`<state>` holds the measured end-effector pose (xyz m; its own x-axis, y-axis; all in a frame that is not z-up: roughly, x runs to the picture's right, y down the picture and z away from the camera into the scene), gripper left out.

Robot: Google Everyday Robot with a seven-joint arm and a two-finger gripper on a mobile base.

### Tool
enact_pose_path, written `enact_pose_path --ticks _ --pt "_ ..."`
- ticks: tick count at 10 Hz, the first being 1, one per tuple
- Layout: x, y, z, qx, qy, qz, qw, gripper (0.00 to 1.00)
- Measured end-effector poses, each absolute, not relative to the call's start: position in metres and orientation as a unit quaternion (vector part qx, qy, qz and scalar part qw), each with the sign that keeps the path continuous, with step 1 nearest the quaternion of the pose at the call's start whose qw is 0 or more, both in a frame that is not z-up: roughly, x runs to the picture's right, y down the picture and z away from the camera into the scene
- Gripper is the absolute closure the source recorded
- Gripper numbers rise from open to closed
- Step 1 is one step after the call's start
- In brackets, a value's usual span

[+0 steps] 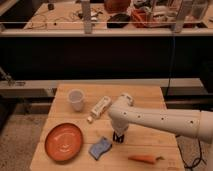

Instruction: Push the eraser across the table

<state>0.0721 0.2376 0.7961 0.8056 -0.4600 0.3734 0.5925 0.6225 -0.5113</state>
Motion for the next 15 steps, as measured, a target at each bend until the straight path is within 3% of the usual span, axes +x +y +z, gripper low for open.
enact_pose_path --ticks 15 --pt "0.051 0.235 0.801 -0.311 -0.109 -0.309 0.892 1.0"
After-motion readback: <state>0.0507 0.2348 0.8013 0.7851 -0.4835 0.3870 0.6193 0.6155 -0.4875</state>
